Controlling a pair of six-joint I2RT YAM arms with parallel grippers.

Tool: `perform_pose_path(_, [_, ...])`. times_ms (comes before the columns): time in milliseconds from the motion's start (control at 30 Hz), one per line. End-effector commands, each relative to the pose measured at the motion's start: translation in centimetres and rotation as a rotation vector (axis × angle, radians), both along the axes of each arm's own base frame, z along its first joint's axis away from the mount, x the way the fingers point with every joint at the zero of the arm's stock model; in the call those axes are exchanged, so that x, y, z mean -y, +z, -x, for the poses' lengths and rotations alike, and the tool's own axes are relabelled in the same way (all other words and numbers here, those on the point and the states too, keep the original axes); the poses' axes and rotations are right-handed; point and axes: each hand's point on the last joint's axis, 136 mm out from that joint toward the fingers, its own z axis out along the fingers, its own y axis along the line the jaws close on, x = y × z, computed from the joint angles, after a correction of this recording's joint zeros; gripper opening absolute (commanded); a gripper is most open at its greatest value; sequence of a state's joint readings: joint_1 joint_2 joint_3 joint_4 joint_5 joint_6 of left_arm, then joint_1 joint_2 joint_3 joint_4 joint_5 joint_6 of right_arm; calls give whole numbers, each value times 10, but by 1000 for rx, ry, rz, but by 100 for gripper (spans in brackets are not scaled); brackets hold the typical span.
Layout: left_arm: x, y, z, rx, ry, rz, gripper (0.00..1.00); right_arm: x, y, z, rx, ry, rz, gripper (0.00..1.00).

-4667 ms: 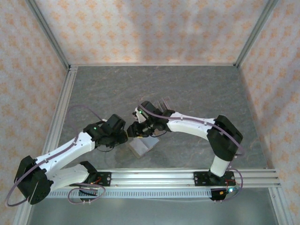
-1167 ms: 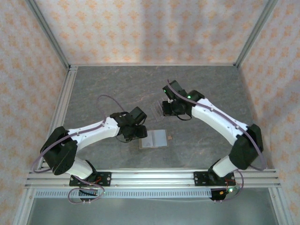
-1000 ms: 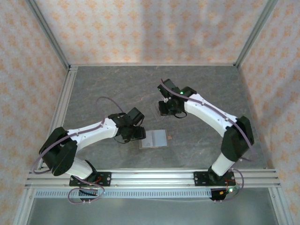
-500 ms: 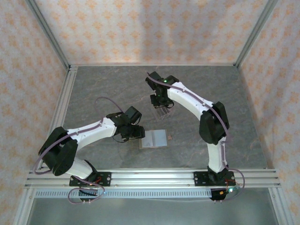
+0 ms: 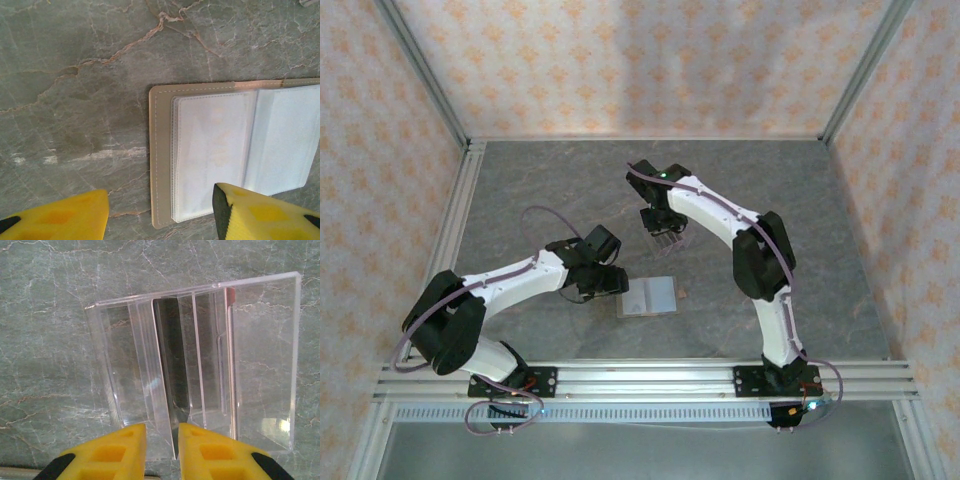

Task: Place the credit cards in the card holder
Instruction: Pick up the credit card from the storage box.

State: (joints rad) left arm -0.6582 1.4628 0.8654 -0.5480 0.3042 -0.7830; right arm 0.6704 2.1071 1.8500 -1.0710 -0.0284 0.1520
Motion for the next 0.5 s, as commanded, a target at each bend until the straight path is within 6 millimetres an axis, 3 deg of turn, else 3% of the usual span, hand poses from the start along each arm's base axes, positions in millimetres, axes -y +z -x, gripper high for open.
perform_pose_path(0, [3,7,-8,22,-6,4,58,7,2,-5,5,13,45,23])
perform_pose_path(467, [2,11,-10,24,-7,-2,58,6,-8,-12,-13,24,56,17])
